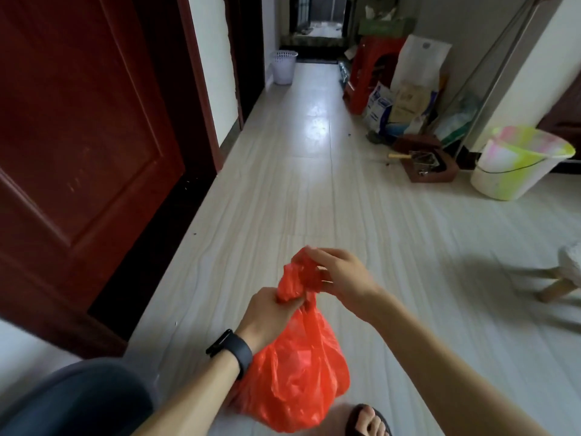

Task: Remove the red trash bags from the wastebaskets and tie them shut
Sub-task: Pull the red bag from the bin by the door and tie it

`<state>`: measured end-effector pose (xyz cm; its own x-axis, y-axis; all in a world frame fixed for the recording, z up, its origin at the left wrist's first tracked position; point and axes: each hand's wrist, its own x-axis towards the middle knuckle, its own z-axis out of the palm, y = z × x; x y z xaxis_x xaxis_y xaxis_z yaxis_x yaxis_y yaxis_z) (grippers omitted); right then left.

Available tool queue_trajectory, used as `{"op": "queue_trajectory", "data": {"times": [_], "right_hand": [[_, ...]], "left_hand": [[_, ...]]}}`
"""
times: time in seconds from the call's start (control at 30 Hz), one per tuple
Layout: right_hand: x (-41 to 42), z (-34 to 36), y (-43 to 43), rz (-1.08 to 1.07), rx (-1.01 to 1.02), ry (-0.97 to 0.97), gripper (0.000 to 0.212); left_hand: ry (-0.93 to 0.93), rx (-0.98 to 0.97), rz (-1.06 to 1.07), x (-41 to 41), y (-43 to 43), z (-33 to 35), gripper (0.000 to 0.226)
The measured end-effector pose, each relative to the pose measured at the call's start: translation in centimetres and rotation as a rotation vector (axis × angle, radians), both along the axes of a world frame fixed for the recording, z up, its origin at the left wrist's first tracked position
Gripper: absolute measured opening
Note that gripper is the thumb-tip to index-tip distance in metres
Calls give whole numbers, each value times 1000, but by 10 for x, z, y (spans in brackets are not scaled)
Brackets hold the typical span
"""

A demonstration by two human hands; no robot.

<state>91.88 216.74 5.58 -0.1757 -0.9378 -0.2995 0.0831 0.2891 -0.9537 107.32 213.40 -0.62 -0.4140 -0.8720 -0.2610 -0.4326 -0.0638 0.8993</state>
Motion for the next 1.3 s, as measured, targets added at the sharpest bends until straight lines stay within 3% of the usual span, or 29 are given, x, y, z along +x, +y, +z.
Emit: {"op": "queue_trajectory", "data": {"times": [0.1,0.17,0.23,0.3,0.33,0.4,0.47,0.53,0.6,0.73,0.83,0.9,0.93,1.0,1.07,1.17,1.3], "right_hand": [[-21,-41,8,-83,19,-7,32],[-24,-74,19,125,54,230,68],[-18,-108,23,398,48,593,98],[-7,-134,21,486,-82,905,89],[-2,-144,20,459,-162,946,74],[6,-162,18,302,-226,836,39],[9,-172,14,105,-95,718,18],[8,-178,9,-77,92,619,27],[5,-181,6,-207,184,521,31],[4,-184,-2,-175,281,457,39],[6,-190,-6,-202,391,368,35],[8,-194,-8,-190,470,295,30],[9,-196,-7,-156,506,269,28],[10,-197,-4,-93,562,226,28],[8,-198,-2,-100,593,202,27],[13,-194,-1,-200,570,111,25],[29,-187,-2,-376,413,-114,40]], "left_hand": [[165,177,115,2,-12,-15,40],[222,282,126,2,-21,-22,31],[240,350,90,-1,-32,-24,15],[276,393,81,-7,-43,-26,12],[292,403,90,-10,-47,-27,14],[318,347,152,-12,-52,-34,21],[350,176,287,-5,-52,-45,27],[382,22,402,10,-41,-60,40],[313,-51,362,28,-26,-82,58],[146,-110,115,43,-16,-115,66],[-6,-191,153,37,-16,-123,56],[-61,-119,291,26,-12,-121,58],[-11,7,382,19,-11,-117,59],[296,357,544,3,-12,-115,56],[413,543,606,-7,-11,-114,63],[384,532,629,-11,-6,-124,67],[286,611,623,-9,-7,-136,59]]}}
